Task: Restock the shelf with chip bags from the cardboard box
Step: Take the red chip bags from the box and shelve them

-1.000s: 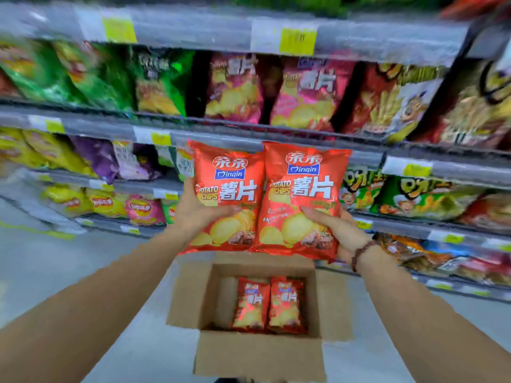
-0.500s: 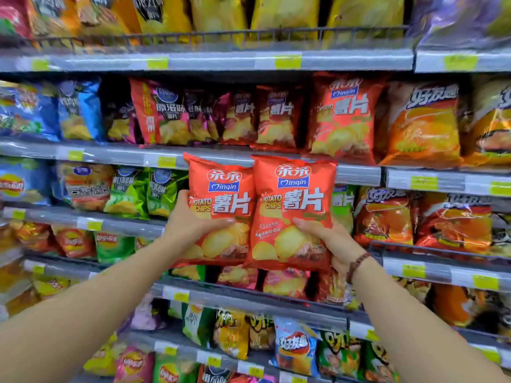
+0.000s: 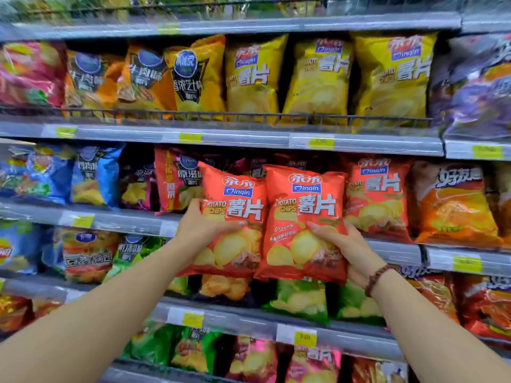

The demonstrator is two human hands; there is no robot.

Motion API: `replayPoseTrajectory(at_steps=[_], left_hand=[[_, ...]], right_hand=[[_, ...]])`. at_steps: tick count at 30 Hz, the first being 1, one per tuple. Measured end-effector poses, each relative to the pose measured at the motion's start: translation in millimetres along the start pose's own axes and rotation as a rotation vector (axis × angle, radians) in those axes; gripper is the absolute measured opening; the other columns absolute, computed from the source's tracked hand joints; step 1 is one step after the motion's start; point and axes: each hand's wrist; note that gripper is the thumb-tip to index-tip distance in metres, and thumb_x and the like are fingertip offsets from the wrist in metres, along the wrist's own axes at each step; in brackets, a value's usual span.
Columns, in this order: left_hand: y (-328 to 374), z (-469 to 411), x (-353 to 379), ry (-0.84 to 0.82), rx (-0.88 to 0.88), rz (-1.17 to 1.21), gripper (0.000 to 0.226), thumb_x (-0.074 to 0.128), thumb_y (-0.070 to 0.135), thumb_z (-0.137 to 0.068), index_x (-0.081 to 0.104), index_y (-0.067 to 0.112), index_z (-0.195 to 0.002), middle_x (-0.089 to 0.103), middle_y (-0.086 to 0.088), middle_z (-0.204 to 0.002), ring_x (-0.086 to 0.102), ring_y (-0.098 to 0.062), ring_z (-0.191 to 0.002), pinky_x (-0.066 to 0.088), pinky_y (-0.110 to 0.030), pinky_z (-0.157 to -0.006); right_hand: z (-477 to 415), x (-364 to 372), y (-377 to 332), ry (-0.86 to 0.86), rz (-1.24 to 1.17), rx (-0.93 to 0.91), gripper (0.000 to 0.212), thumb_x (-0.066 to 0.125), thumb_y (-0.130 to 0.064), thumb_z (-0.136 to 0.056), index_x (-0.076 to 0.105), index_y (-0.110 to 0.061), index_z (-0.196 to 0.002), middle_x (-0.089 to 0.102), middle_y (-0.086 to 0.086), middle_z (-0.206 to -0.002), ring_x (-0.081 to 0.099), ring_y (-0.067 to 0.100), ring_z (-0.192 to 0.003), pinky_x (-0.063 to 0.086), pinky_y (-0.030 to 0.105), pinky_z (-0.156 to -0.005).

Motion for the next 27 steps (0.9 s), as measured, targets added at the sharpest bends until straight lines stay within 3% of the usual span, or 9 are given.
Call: replayPoseTrajectory(at_steps=[4,8,11,14,16,18,21,25,27], left_hand=[[-5.1,-47.0,-13.2,-0.046,-0.007,0.081,0.106,0.090,0.047,-0.021,0.052,0.017,-0.114,0.071,-0.003,-0.106,0.070,-0.025,-0.095,0.056,-0.046,-0.088],[-7.7,-93.3,-20.3,-0.150,-0.038,0.183,0.076,0.094,0.022,-0.048,0.056,0.012,-0.113,0.072,-0.007,-0.101,0.071,-0.024,-0.087,0.058,-0.040,-0.081],[-7.6,-127.5,-21.9,-0.259,-0.083,0.263,0.083,0.096,0.029,-0.039,0.061,0.011,-0.112,0.074,-0.011,-0.102,0.073,-0.028,-0.084,0.059,-0.043,-0.079],[-6.3,-147.8,-21.2,-0.287,-0.119,0.327,0.066,0.093,0.023,-0.049,0.064,0.011,-0.107,0.075,-0.011,-0.096,0.073,-0.026,-0.072,0.059,-0.036,-0.064],[-4.5,-156.4,-17.4,-0.309,-0.135,0.358,0.067,0.091,0.020,-0.053,0.062,0.007,-0.113,0.075,-0.014,-0.096,0.073,-0.025,-0.065,0.057,-0.035,-0.055],[-3.6,-163.7,-11.6,-0.321,-0.128,0.386,0.073,0.091,0.019,-0.052,0.061,0.005,-0.117,0.074,-0.015,-0.098,0.074,-0.026,-0.067,0.057,-0.037,-0.054],[-2.4,-171.9,-0.8,-0.304,-0.101,0.408,0.091,0.095,0.026,-0.039,0.058,0.009,-0.120,0.074,-0.013,-0.103,0.074,-0.028,-0.081,0.061,-0.045,-0.071],[-1.9,-177.3,10.9,-0.292,-0.069,0.420,0.082,0.093,0.017,-0.046,0.056,0.011,-0.118,0.074,-0.011,-0.102,0.074,-0.027,-0.084,0.060,-0.044,-0.078],[-2.9,-179.4,16.8,-0.295,-0.065,0.419,0.079,0.092,0.015,-0.050,0.054,0.012,-0.119,0.075,-0.009,-0.100,0.074,-0.026,-0.082,0.061,-0.040,-0.073]], right_hand=[[-33.5,23.5,-9.5,0.059,0.031,0.016,0.053,0.080,-0.020,-0.066,0.062,-0.008,-0.114,0.075,0.013,-0.100,0.074,0.028,-0.085,0.061,0.040,-0.072],[-71.9,33.0,-18.3,0.135,-0.037,0.057,0.056,0.084,-0.024,-0.057,0.070,-0.001,-0.107,0.075,0.016,-0.091,0.073,0.024,-0.068,0.061,0.035,-0.061],[-98.4,27.5,-26.5,0.201,-0.071,0.102,0.022,0.076,-0.020,-0.074,0.072,-0.005,-0.088,0.074,0.013,-0.070,0.069,0.019,-0.051,0.058,0.029,-0.048],[-123.9,24.4,-32.6,0.289,0.031,0.130,0.030,0.082,-0.026,-0.063,0.067,-0.005,-0.078,0.067,0.009,-0.053,0.061,0.015,-0.038,0.052,0.025,-0.039],[-140.0,23.5,-33.1,0.346,0.129,0.083,0.035,0.081,-0.028,-0.063,0.067,-0.004,-0.085,0.068,0.006,-0.053,0.059,0.012,-0.036,0.049,0.019,-0.037],[-152.2,19.4,-29.9,0.380,0.165,0.027,0.052,0.087,-0.027,-0.060,0.067,-0.006,-0.104,0.074,0.008,-0.075,0.066,0.015,-0.047,0.053,0.022,-0.043],[-166.7,11.4,-18.9,0.382,0.232,-0.031,0.078,0.092,-0.032,-0.050,0.063,-0.011,-0.119,0.073,0.010,-0.106,0.072,0.020,-0.077,0.057,0.024,-0.055],[-175.6,6.3,-5.1,0.437,0.316,-0.082,0.113,0.093,-0.043,-0.038,0.047,-0.009,-0.136,0.057,-0.001,-0.130,0.061,0.019,-0.111,0.050,0.038,-0.099],[-180.8,-0.8,-1.9,0.418,0.324,-0.074,0.118,0.093,-0.049,-0.032,0.049,-0.010,-0.134,0.053,-0.006,-0.129,0.060,0.018,-0.113,0.045,0.041,-0.105]])
Point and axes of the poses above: each hand's wrist, its own z-axis away from the middle knuckle, its own x-axis out of the palm, y = z × x
